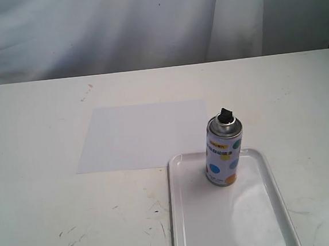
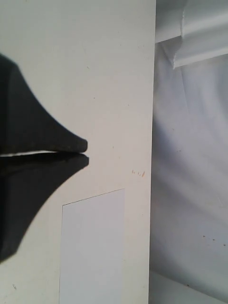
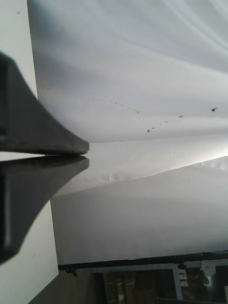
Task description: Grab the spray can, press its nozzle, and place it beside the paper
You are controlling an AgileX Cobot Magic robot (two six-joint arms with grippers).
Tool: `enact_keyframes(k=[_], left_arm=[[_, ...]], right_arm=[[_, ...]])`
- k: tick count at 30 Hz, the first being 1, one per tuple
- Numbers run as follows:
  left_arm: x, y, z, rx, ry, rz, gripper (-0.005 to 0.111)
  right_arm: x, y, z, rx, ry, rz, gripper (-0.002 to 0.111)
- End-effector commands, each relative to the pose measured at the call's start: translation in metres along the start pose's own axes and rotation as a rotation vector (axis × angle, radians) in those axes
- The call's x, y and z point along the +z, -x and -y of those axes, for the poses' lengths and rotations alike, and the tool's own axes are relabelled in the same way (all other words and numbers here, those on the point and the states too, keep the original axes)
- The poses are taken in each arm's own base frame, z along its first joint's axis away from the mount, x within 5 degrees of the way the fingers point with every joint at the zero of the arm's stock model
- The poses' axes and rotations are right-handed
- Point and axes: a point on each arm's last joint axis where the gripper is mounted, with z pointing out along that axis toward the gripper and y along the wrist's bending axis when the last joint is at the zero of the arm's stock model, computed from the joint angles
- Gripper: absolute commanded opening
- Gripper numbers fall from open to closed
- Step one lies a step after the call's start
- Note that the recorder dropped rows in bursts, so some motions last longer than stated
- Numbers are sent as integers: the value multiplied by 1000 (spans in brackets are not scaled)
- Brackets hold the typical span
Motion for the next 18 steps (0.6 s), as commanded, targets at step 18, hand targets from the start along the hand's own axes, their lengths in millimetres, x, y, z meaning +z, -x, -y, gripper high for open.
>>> enact_keyframes(k=[18], left_arm=[[0,-1,0,4,2,7,0]], right_arm=[[-11,-75,7,-33,-5,-227,0]])
